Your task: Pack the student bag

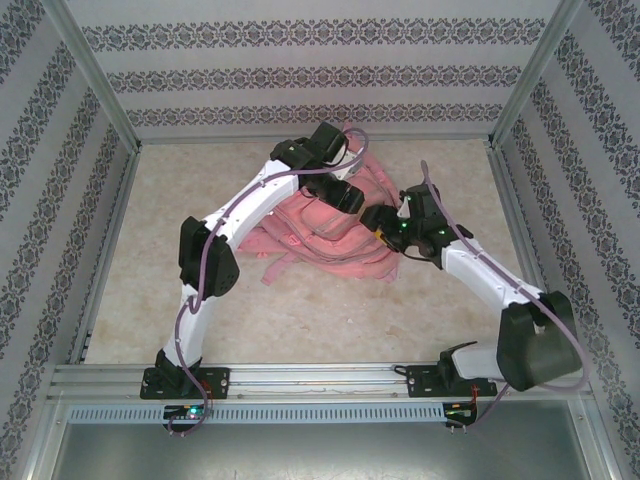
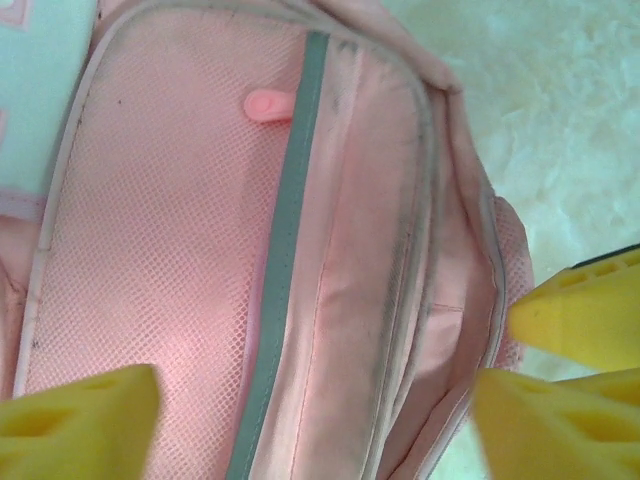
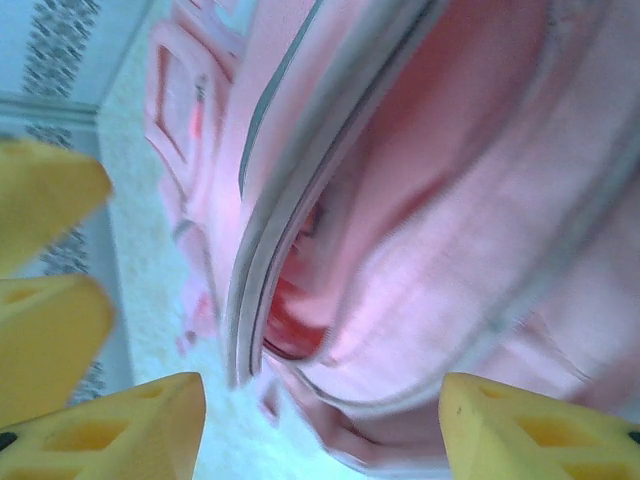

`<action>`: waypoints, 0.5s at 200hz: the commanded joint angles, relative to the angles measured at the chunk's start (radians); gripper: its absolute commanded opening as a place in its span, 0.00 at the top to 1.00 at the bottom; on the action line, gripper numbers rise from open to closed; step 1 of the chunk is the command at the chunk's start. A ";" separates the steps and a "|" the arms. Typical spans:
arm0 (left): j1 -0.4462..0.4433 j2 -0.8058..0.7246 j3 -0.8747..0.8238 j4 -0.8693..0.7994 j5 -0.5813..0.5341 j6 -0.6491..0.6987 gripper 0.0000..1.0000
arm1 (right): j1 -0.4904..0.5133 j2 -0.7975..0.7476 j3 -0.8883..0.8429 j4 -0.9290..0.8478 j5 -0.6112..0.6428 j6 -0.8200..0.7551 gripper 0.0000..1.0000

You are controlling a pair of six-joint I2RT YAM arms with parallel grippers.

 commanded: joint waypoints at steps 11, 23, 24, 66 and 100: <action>0.006 -0.239 -0.279 0.119 -0.265 0.183 0.01 | -0.038 -0.120 -0.025 -0.244 0.086 -0.291 0.32; 0.012 -0.331 -0.473 0.254 -0.323 0.335 0.01 | -0.051 -0.121 -0.015 -0.281 0.073 -0.349 0.32; 0.013 -0.339 -0.488 0.259 -0.322 0.350 0.01 | -0.051 -0.121 -0.014 -0.284 0.073 -0.355 0.32; 0.130 -0.300 -0.549 0.292 -0.256 0.445 0.02 | -0.053 0.016 0.085 -0.235 -0.014 -0.393 0.32; 0.166 -0.120 -0.485 0.388 -0.308 0.409 0.06 | -0.051 0.178 0.143 -0.115 -0.032 -0.334 0.41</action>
